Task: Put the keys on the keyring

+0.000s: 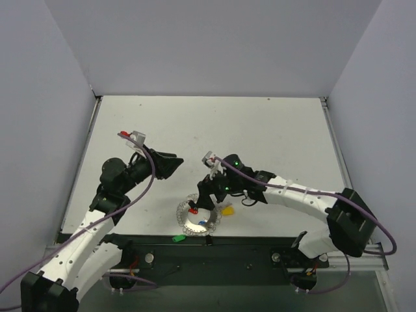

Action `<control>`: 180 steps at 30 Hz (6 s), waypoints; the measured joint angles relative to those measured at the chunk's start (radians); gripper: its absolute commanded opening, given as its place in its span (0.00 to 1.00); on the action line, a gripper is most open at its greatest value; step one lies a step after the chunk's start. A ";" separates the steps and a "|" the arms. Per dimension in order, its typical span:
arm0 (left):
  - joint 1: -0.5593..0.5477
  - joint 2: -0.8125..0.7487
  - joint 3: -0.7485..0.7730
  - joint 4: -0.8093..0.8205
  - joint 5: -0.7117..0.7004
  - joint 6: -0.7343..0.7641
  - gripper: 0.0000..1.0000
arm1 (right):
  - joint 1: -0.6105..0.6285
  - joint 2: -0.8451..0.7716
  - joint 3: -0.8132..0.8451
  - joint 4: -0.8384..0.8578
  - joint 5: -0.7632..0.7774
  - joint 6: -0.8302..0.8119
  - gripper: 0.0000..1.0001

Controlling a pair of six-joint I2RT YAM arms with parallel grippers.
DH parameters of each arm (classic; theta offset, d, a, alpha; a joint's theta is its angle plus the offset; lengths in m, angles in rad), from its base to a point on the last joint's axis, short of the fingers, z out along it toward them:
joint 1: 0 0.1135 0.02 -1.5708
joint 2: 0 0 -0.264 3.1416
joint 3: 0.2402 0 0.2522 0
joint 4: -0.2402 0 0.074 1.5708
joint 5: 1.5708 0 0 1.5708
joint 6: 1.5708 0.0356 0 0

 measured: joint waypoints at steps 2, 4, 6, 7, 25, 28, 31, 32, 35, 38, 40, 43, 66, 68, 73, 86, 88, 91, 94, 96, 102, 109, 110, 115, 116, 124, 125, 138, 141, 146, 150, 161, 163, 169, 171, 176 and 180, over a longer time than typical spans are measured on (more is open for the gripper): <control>0.109 0.000 -0.040 -0.003 0.038 -0.056 0.61 | 0.041 0.073 0.024 -0.020 0.040 -0.012 0.64; 0.222 -0.002 -0.092 0.003 0.103 -0.127 0.64 | 0.088 0.155 0.074 -0.045 0.090 -0.025 0.62; 0.328 -0.001 -0.136 0.019 0.158 -0.193 0.65 | 0.125 0.237 0.132 -0.062 0.136 -0.036 0.54; 0.363 -0.001 -0.153 0.028 0.182 -0.222 0.66 | 0.141 0.274 0.161 -0.068 0.162 -0.044 0.53; 0.402 -0.026 -0.172 0.161 0.391 -0.338 0.66 | 0.238 0.518 0.336 -0.162 0.566 -0.050 0.25; 0.402 -0.029 -0.172 0.173 0.396 -0.345 0.66 | 0.243 0.535 0.355 -0.172 0.579 -0.054 0.03; 0.402 -0.030 -0.172 0.183 0.399 -0.350 0.66 | 0.251 0.539 0.381 -0.170 0.584 -0.057 0.00; 0.402 -0.031 -0.172 0.184 0.400 -0.351 0.66 | 0.252 0.540 0.384 -0.166 0.585 -0.058 0.00; 0.402 -0.032 -0.172 0.187 0.404 -0.352 0.66 | 0.252 0.538 0.383 -0.164 0.588 -0.064 0.00; 0.402 -0.034 -0.172 0.187 0.406 -0.351 0.66 | 0.252 0.518 0.372 -0.170 0.587 -0.072 0.00; 0.402 -0.035 -0.172 0.185 0.407 -0.347 0.66 | 0.251 0.490 0.356 -0.185 0.588 -0.080 0.00; 0.402 -0.040 -0.172 0.179 0.407 -0.333 0.66 | 0.244 0.428 0.338 -0.206 0.588 -0.092 0.00; 0.389 -0.064 -0.169 0.036 0.419 -0.185 0.65 | 0.087 0.036 0.249 -0.216 0.346 -0.131 0.00; 0.377 -0.069 -0.164 0.043 0.428 -0.185 0.65 | 0.077 -0.016 0.242 -0.216 0.303 -0.146 0.00; 0.309 -0.078 -0.141 0.084 0.444 -0.174 0.65 | 0.051 -0.124 0.227 -0.221 0.192 -0.195 0.00; 0.068 -0.029 0.121 -0.055 0.510 0.093 0.59 | 0.001 -0.272 0.210 -0.289 -0.055 -0.280 0.00; 0.043 -0.011 0.157 -0.100 0.519 0.132 0.58 | 0.000 -0.283 0.210 -0.298 -0.074 -0.279 0.00; -0.007 0.017 0.206 -0.184 0.508 0.195 0.56 | -0.001 -0.295 0.211 -0.307 -0.083 -0.277 0.00; -0.055 0.032 0.239 -0.266 0.468 0.238 0.55 | -0.003 -0.300 0.220 -0.313 -0.075 -0.269 0.00; -0.079 0.040 0.254 -0.303 0.438 0.255 0.55 | -0.004 -0.303 0.225 -0.314 -0.061 -0.259 0.00; -0.124 0.053 0.282 -0.402 0.316 0.282 0.56 | -0.004 -0.309 0.246 -0.313 0.002 -0.230 0.00; -0.178 0.099 0.309 -0.464 0.222 0.309 0.55 | -0.004 -0.309 0.258 -0.314 0.044 -0.204 0.00; -0.188 0.106 0.314 -0.470 0.216 0.315 0.55 | -0.004 -0.309 0.259 -0.314 0.046 -0.201 0.00; -0.256 0.149 0.347 -0.496 0.178 0.354 0.54 | -0.004 -0.309 0.263 -0.315 0.053 -0.192 0.00; -0.266 0.156 0.353 -0.498 0.172 0.361 0.54 | -0.004 -0.309 0.265 -0.316 0.053 -0.191 0.00; -0.296 0.175 0.363 -0.506 0.125 0.406 0.52 | -0.004 -0.309 0.269 -0.317 0.053 -0.187 0.00; -0.296 0.175 0.363 -0.506 0.121 0.409 0.53 | -0.004 -0.309 0.269 -0.317 0.053 -0.187 0.00; -0.296 0.120 0.376 -0.555 0.154 0.538 0.62 | -0.004 -0.324 0.269 -0.322 0.046 -0.188 0.00; -0.296 0.111 0.381 -0.578 0.177 0.583 0.62 | -0.004 -0.336 0.269 -0.322 0.034 -0.188 0.00; -0.296 0.105 0.381 -0.589 0.189 0.624 0.63 | -0.004 -0.349 0.269 -0.322 0.020 -0.189 0.00; -0.296 0.106 0.381 -0.589 0.189 0.636 0.63 | -0.004 -0.350 0.269 -0.322 0.014 -0.192 0.00; -0.322 0.170 0.407 -0.584 0.140 0.631 0.53 | -0.004 -0.350 0.269 -0.322 0.013 -0.192 0.00; -0.334 0.178 0.410 -0.583 0.126 0.626 0.51 | -0.004 -0.350 0.269 -0.322 0.013 -0.192 0.00; -0.354 0.188 0.412 -0.583 0.095 0.616 0.26 | -0.004 -0.350 0.269 -0.322 0.014 -0.192 0.00; -0.356 0.193 0.413 -0.580 0.087 0.613 0.14 | -0.004 -0.350 0.269 -0.322 0.014 -0.192 0.00; -0.359 0.203 0.415 -0.576 0.069 0.615 0.00 | -0.004 -0.350 0.269 -0.324 0.014 -0.192 0.00; -0.362 0.204 0.415 -0.575 0.060 0.614 0.00 | -0.004 -0.351 0.269 -0.323 0.014 -0.192 0.00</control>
